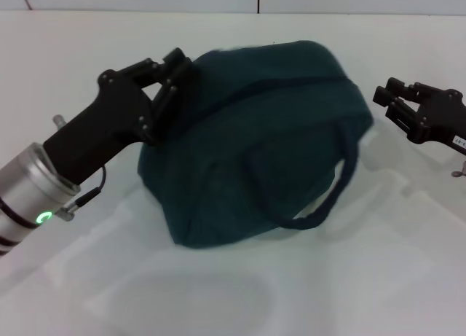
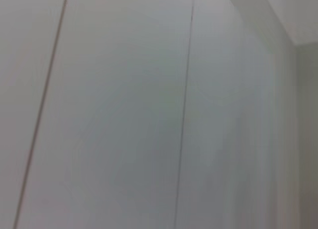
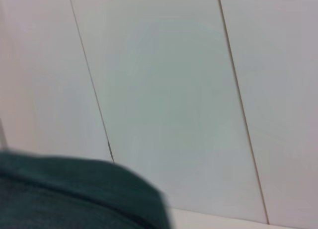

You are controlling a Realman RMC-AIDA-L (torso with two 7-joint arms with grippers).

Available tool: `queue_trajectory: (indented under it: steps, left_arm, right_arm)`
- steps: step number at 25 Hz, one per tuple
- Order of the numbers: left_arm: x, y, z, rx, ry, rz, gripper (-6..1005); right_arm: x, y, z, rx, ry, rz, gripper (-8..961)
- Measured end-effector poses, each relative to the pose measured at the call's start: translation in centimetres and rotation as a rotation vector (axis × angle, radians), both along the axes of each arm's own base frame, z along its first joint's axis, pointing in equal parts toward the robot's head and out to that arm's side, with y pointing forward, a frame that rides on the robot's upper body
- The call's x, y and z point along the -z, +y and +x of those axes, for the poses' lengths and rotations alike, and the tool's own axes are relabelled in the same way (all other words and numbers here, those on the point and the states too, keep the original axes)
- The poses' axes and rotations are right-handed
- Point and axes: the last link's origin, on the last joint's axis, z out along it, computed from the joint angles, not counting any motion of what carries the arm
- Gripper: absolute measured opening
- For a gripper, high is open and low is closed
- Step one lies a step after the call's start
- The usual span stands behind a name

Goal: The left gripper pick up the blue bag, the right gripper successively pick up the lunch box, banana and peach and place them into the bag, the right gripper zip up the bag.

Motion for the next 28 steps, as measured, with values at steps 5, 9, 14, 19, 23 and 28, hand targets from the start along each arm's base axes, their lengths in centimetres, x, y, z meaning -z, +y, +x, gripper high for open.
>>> queue_trajectory:
  steps: [5, 9, 14, 19, 23, 28]
  left_arm:
    - [-0.4, -0.9, -0.9, -0.043, -0.032, 0.027, 206]
    - [-0.7, -1.8, -1.2, -0.037, -0.056, 0.029, 290]
    - [-2.3, -3.2, -0.4, 0.069, -0.131, 0.066, 395]
    - [-1.8, -3.9, -0.5, 0.13, -0.068, -0.022, 673]
    - [-0.8, -4.9, -0.8, 0.174, 0.005, -0.063, 808]
    - [-0.1, -5.5, -0.9, 0.188, 0.032, -0.063, 851]
  right_arm:
    - [-0.1, -0.3, 0.1, -0.002, 0.005, -0.001, 219]
    - [-1.2, -1.1, -0.1, -0.043, 0.074, 0.024, 372]
    - [-3.8, -3.2, -2.9, -0.26, 0.239, 0.026, 457]
    - [-3.9, -4.9, -6.1, -0.501, 0.24, -0.185, 462]
    - [-2.2, -5.5, -6.3, -0.514, 0.204, -0.275, 466]
    - [-1.5, -5.9, -6.1, -0.503, 0.204, -0.302, 581]
